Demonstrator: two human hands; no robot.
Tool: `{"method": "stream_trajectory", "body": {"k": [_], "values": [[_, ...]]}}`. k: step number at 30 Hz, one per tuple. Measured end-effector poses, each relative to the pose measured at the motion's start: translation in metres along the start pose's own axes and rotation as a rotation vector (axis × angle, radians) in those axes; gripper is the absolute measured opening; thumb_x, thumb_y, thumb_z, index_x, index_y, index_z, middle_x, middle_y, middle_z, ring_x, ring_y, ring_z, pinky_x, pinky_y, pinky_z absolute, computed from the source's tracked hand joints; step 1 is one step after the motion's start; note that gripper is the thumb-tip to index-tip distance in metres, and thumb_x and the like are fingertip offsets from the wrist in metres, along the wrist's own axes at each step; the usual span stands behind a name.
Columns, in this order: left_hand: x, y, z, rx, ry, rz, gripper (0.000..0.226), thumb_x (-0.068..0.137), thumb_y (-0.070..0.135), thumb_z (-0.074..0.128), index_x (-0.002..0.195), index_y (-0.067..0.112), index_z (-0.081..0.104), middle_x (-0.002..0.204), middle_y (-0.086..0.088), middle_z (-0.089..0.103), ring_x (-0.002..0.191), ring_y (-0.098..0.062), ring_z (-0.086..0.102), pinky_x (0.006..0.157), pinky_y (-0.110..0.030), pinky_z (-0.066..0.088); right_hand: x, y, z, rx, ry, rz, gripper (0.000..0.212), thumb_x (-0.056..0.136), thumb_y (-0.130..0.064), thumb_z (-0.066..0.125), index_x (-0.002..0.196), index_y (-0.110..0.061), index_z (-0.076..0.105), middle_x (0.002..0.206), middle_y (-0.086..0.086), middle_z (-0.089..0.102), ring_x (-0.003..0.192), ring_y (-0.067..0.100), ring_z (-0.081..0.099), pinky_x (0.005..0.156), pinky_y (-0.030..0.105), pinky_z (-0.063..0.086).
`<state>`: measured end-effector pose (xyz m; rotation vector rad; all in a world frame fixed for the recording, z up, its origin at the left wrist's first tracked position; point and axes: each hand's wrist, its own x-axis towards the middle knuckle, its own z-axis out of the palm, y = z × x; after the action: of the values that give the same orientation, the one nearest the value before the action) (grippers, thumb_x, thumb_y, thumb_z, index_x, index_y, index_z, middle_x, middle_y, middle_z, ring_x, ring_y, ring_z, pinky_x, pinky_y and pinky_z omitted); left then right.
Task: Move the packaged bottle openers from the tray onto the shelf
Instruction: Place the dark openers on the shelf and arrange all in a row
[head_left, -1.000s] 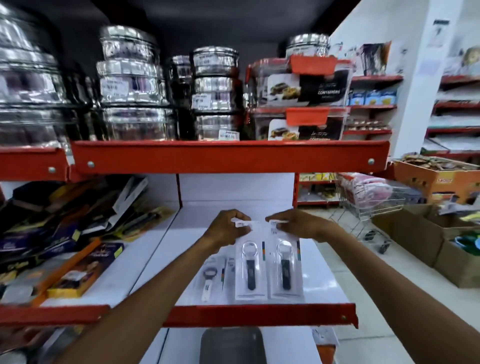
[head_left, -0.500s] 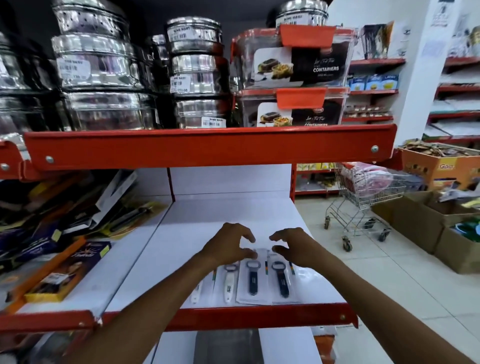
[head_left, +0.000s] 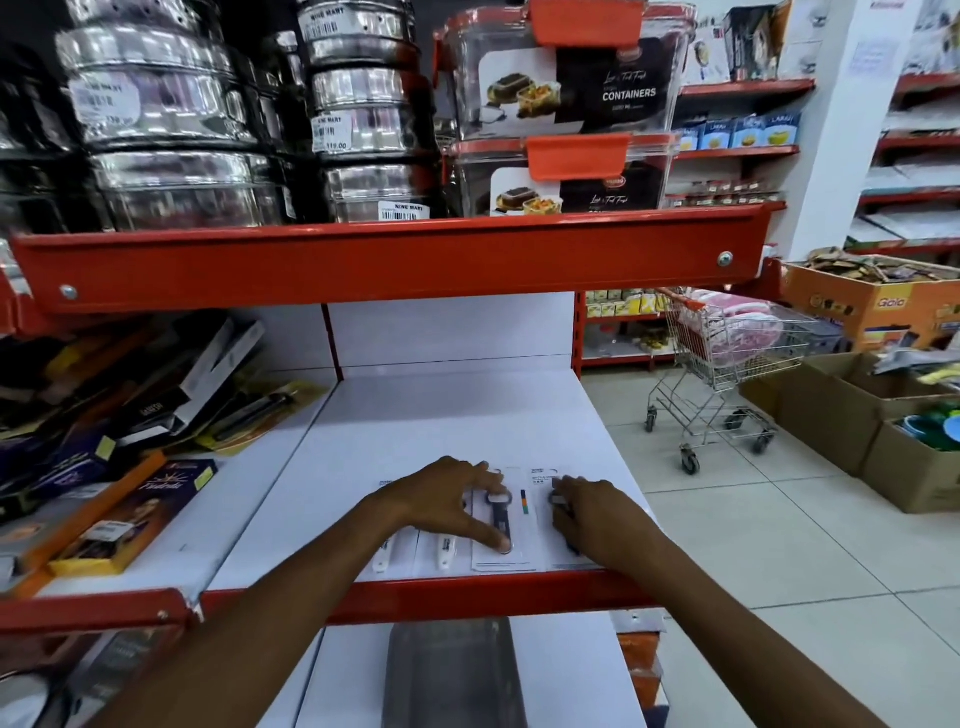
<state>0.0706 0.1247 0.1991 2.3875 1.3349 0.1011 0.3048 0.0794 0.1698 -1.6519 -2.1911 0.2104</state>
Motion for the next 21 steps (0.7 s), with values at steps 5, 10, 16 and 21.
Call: {"method": "stream_trajectory", "body": {"k": [5,10,16,21], "values": [[0.0,0.006,0.004,0.024,0.006,-0.015,0.088,0.06,0.076,0.072,0.136,0.036,0.053,0.149,0.011,0.047,0.138,-0.013,0.041,0.111,-0.04,0.04,-0.003,0.004,-0.001,-0.052,-0.001,-0.033,0.03,0.097,-0.028,0.04,0.116,-0.012,0.058,0.107,0.009,0.065,0.095,0.028,0.064,0.077,0.034,0.049],[-0.005,0.011,0.005,0.016,0.001,-0.001,0.084,0.06,0.074,0.073,0.134,0.039,0.054,0.148,0.014,0.049,0.136,-0.011,0.043,0.112,-0.039,0.039,-0.008,0.0,0.0,-0.086,0.009,-0.057,0.034,0.098,-0.031,0.038,0.12,-0.012,0.056,0.109,0.01,0.066,0.093,0.027,0.064,0.078,0.036,0.051],[-0.012,0.013,0.003,-0.004,0.012,0.018,0.075,0.063,0.065,0.079,0.129,0.036,0.06,0.144,0.015,0.053,0.131,-0.008,0.047,0.102,-0.025,0.039,-0.012,-0.005,-0.001,-0.085,0.016,-0.064,0.036,0.098,-0.034,0.039,0.121,-0.014,0.058,0.111,0.009,0.068,0.093,0.026,0.065,0.079,0.033,0.05],[-0.017,0.019,0.002,0.008,0.023,0.021,0.073,0.065,0.061,0.08,0.129,0.031,0.061,0.142,0.013,0.055,0.127,-0.012,0.051,0.1,-0.027,0.041,-0.012,-0.005,0.001,-0.085,0.033,-0.061,0.037,0.095,-0.039,0.042,0.118,-0.016,0.061,0.11,0.006,0.071,0.089,0.023,0.067,0.077,0.031,0.052]]}}
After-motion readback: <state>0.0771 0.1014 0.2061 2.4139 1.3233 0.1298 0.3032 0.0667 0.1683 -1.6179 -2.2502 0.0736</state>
